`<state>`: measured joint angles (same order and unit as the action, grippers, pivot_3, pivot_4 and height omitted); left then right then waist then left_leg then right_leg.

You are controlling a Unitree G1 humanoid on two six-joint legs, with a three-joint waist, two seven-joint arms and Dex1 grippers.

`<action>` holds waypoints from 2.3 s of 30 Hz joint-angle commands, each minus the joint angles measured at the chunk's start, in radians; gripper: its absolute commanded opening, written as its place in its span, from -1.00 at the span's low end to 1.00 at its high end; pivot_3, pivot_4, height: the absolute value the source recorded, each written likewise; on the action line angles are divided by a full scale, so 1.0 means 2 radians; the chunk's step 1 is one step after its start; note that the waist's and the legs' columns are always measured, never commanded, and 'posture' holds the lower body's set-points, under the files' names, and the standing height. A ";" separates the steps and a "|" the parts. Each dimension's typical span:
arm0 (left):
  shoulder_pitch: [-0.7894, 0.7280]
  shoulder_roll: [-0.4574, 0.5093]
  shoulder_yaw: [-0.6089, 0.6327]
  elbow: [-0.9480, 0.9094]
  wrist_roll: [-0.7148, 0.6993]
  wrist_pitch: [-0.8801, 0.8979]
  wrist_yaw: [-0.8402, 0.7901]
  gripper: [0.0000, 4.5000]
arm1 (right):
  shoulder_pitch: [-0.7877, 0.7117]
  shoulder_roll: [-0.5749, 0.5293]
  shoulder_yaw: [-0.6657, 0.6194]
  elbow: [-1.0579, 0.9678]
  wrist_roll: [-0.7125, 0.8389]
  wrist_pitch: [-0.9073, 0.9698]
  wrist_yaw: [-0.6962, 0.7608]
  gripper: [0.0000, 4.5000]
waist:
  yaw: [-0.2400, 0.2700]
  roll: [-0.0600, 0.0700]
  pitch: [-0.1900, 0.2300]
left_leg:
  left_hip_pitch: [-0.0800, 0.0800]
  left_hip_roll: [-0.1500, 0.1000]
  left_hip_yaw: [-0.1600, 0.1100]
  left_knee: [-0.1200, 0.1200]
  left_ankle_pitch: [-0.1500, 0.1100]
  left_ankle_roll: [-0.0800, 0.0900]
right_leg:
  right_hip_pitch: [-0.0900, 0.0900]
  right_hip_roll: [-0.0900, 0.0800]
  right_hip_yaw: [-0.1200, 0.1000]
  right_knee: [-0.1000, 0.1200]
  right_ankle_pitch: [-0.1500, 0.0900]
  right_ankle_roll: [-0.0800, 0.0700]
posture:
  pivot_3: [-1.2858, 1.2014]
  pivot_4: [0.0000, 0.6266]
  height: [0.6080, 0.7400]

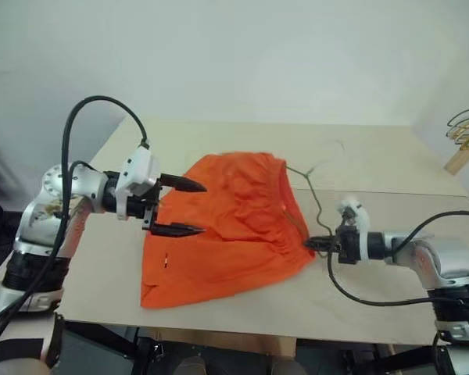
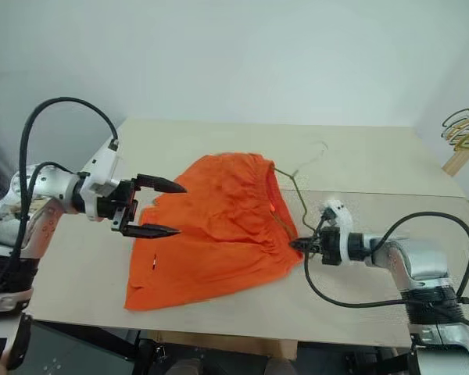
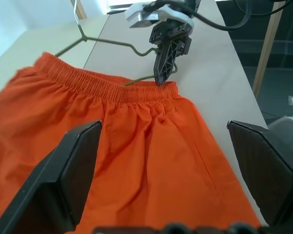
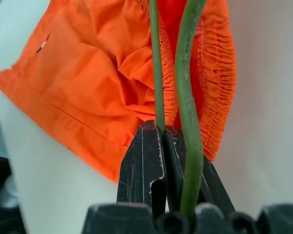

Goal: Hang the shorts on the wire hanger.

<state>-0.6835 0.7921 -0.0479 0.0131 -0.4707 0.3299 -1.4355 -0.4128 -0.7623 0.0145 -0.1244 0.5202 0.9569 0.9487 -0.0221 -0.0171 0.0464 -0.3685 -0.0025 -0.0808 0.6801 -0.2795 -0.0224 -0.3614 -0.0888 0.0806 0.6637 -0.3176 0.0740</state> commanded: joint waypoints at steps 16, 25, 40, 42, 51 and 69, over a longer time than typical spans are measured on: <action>-0.259 0.009 -0.223 0.323 0.065 -0.265 -0.089 0.98 | -0.104 -0.074 0.139 -0.094 -0.105 -0.052 0.046 -1.00 | -0.039 0.000 0.000 | -0.001 0.000 -0.001 0.000 0.000 0.000 | -0.001 0.000 -0.001 0.000 0.000 0.000 | -0.04 -1.00 1.00; -0.285 -0.044 -0.256 0.428 0.159 -0.344 -0.089 0.98 | -0.119 -0.073 0.146 -0.103 -0.109 -0.043 0.055 -1.00 | -0.042 0.000 0.000 | -0.004 0.000 -0.001 0.001 0.000 0.000 | -0.004 0.000 -0.001 0.000 0.000 0.000 | -0.04 -1.00 1.00; -0.281 -0.063 -0.242 0.468 0.216 -0.396 -0.089 -0.66 | -0.143 -0.073 0.151 -0.097 -0.111 -0.019 0.063 -1.00 | -0.052 0.000 0.000 | -0.006 0.000 -0.002 0.002 0.000 -0.001 | -0.005 0.000 -0.001 0.001 0.000 0.000 | -0.04 -1.00 1.00; -0.280 -0.060 -0.246 0.467 0.216 -0.396 -0.089 -0.95 | -0.149 -0.073 0.152 -0.093 -0.113 -0.013 0.063 -1.00 | -0.052 0.000 0.000 | -0.006 0.000 -0.002 0.002 0.000 -0.001 | -0.005 0.000 -0.001 0.001 0.000 0.000 | -0.04 -1.00 1.00; -0.276 -0.063 -0.223 0.471 0.218 -0.371 -0.089 -0.98 | -0.138 -0.064 0.124 -0.092 -0.124 -0.041 0.029 -1.00 | -0.054 0.000 0.000 | -0.006 0.000 -0.002 0.002 0.000 -0.001 | -0.005 -0.001 -0.002 0.001 0.000 0.000 | -0.06 -1.00 1.00; -0.254 -0.074 -0.161 0.449 0.223 -0.280 -0.089 -1.00 | 0.242 -0.042 -0.242 -0.203 -0.030 -0.104 0.017 0.98 | -0.050 -0.001 -0.001 | -0.007 -0.001 -0.004 0.003 0.000 0.000 | -0.004 -0.001 -0.004 0.002 0.000 0.000 | -0.06 -1.00 1.00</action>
<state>-1.1737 0.6343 -0.4049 0.9347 -0.0192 -0.2402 -1.6107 0.0131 -0.8784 -0.3726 -0.4873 0.4200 0.8169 0.9530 -0.1222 -0.0187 0.0452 -0.3830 -0.0037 -0.0899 0.6864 -0.2789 -0.0230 -0.3693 -0.0899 0.0716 0.6669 -0.3175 0.0740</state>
